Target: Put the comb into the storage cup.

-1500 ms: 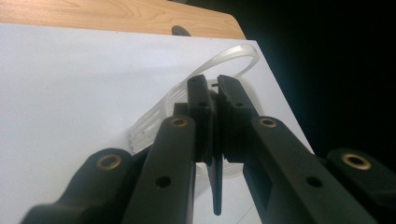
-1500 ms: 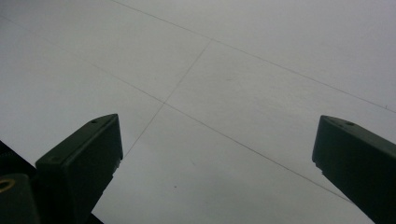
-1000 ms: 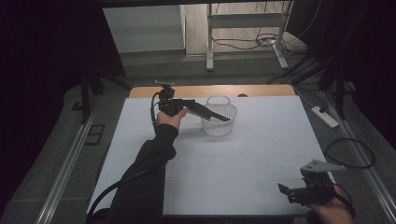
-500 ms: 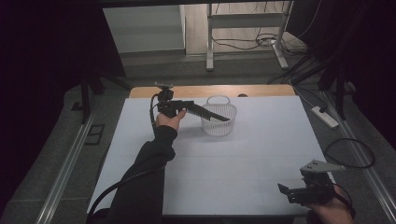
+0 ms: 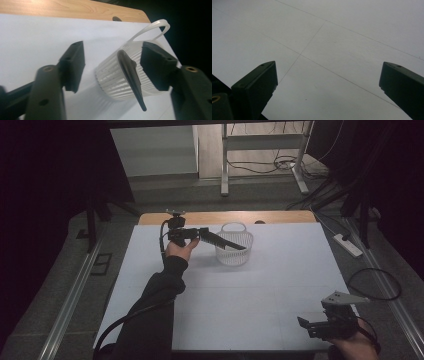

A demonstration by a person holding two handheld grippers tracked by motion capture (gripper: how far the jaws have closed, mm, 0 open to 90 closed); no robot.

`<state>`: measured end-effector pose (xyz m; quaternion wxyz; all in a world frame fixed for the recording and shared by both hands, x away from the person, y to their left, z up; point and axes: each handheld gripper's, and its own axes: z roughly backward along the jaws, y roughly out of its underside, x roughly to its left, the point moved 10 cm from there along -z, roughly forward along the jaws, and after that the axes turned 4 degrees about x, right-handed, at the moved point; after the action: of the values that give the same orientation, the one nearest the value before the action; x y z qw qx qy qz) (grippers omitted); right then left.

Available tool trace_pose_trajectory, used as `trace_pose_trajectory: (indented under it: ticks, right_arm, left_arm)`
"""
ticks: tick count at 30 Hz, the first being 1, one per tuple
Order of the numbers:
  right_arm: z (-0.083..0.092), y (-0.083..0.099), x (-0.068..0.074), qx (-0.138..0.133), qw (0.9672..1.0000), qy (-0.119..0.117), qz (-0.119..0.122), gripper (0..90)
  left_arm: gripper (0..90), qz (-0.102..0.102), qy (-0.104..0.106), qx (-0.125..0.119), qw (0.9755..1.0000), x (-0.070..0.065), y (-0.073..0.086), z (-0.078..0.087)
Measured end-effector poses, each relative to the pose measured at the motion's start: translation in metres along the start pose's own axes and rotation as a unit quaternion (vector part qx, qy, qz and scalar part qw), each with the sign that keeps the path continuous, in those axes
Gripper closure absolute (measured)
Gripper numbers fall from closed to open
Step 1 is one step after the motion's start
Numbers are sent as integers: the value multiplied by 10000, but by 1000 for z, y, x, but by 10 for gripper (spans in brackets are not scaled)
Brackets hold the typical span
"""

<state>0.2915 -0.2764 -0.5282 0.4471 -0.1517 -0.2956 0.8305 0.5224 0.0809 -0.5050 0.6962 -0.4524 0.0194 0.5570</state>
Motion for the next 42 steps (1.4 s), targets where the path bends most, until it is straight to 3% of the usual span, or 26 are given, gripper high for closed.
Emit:
trace_pose_trajectory:
  ticks: [12,27,42]
  right_arm:
    - [0,0,0,-4,10000,-3,7,18]
    - [0,0,-1,-16,10000,19,-26,9]
    - [1,-1,-1,-60,9999,-42,-83,0]
  left_arm:
    - [104,-666,-124,-48,9977,-3,3,4]
    - [44,-1390,-263,-91,9899,-12,10,15]
    - [25,-1687,-379,-157,9848,-10,18,29]
